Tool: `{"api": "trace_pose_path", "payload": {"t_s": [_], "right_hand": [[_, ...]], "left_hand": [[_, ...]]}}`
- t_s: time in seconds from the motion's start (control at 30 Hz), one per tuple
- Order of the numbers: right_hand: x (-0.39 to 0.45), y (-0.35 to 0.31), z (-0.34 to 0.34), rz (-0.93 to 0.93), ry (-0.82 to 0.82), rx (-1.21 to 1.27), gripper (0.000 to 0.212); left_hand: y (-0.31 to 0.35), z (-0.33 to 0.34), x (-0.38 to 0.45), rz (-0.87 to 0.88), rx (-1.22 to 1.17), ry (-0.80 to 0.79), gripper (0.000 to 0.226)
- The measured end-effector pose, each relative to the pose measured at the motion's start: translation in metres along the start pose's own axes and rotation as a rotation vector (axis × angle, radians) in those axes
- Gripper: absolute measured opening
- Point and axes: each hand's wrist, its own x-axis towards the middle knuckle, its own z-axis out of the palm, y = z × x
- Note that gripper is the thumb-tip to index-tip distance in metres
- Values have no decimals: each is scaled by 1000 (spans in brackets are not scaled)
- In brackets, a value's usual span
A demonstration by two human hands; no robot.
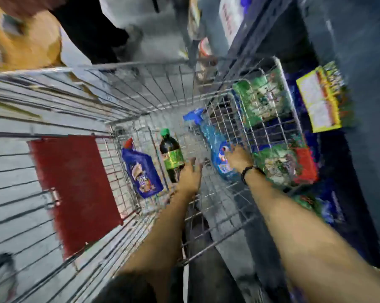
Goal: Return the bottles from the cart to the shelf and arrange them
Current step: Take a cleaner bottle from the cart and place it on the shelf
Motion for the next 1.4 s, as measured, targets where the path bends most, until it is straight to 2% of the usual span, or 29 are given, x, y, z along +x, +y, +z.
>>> {"api": "trace_pose_path", "payload": {"t_s": [0.1, 0.27, 0.37, 0.57, 0.63, 0.7, 0.77, 0.87, 0.97, 1.03, 1.1, 1.23, 1.33, 1.4], "right_hand": [[30, 12, 1, 91, 9, 126, 33], [58, 23, 7, 127, -96, 308, 45], [69, 24, 8, 149, -71, 403, 42], [61, 18, 6, 136, -125, 417, 33], [49, 12, -1, 79, -178, 317, 39], [31, 2, -11, 31, -218, 304, 34], [7, -9, -20, -11, -267, 393, 29], [-34, -20, -41, -34, -341, 580, 24], [-82, -29, -72, -102, -370, 784, 13], [-116, -35, -96, -184, -345, 859, 29], [-152, -41, -124, -308, -362, 841, 38], [-220, -55, -175, -541, -431, 720, 30], [-263, -61, -202, -678, -338, 641, 41], [-289, -63, -218, -747, -239, 605, 52]], "left_hand": [[12, 32, 31, -109, -231, -54, 47], [15, 66, 58, -194, -645, -56, 43], [11, 74, 64, -248, -699, -31, 48], [13, 68, 60, -324, -874, -24, 42], [10, 56, 54, -313, -848, -47, 40], [10, 41, 41, -296, -823, -55, 37], [11, 21, 25, -244, -785, -65, 31], [23, -20, 1, -142, -727, -169, 8], [54, -67, -22, 27, -625, -350, 16], [83, -98, -40, 128, -520, -477, 17], [114, -128, -62, 215, -391, -583, 25], [170, -174, -114, 400, -267, -743, 27], [205, -195, -152, 534, -166, -788, 35], [229, -205, -179, 645, -50, -777, 52]]}}
